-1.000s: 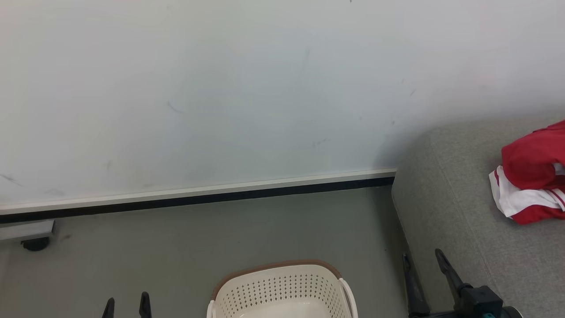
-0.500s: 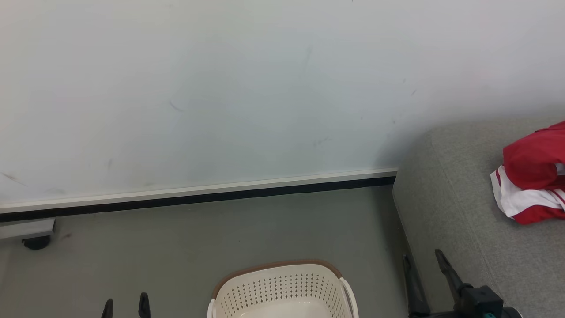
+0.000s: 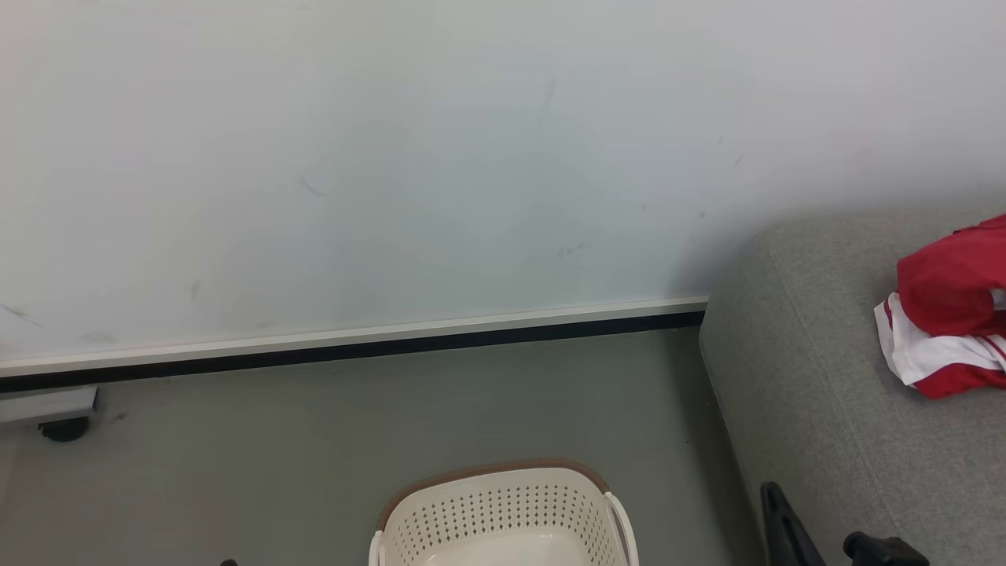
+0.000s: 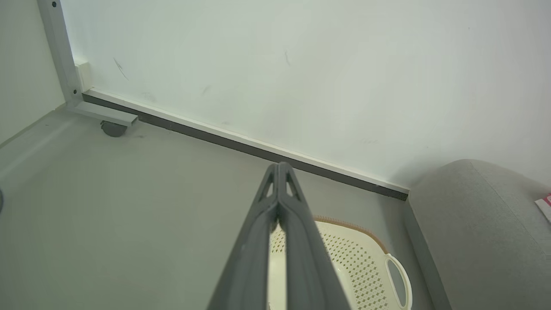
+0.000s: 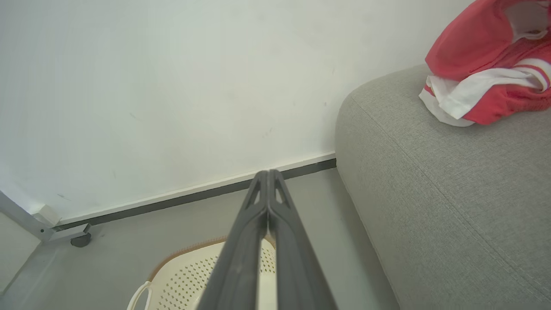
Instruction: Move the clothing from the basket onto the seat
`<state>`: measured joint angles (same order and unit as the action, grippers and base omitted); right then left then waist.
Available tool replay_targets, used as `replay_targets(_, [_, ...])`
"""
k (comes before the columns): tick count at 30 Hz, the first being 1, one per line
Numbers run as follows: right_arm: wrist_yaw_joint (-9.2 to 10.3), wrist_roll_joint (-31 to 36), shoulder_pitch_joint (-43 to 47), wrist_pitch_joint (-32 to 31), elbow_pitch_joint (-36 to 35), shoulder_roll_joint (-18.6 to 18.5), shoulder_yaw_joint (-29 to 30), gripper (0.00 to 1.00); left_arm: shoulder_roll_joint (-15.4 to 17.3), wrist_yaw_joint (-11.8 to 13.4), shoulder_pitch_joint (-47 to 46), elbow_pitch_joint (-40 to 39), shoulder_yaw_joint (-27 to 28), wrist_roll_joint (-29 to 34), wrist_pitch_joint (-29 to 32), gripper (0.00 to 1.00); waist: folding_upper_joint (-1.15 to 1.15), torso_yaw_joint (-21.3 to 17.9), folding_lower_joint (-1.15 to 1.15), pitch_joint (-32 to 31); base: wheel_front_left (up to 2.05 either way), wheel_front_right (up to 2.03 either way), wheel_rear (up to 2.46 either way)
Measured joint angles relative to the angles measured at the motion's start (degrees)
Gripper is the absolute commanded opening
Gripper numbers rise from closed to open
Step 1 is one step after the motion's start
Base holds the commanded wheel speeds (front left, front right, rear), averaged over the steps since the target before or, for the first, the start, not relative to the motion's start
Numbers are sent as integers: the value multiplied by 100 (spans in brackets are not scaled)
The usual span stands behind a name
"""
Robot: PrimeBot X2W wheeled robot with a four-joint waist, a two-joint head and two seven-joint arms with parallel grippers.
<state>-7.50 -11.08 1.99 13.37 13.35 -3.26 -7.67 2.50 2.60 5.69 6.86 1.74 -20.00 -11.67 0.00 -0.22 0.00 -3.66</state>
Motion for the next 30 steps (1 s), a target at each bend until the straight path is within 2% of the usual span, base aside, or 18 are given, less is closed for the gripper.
replay_targets(15, [0,-1729,-10,-234,-135,-62,146,0,1,-202,-141,87,111,-1439,419,0,0,3,0,49,0,0,0])
replay_targets(30, [1,-3160,-16,-456,-254,-96,303,0,3,-361,-349,185,193,-2694,784,0,0,5,0,97,0,0,0])
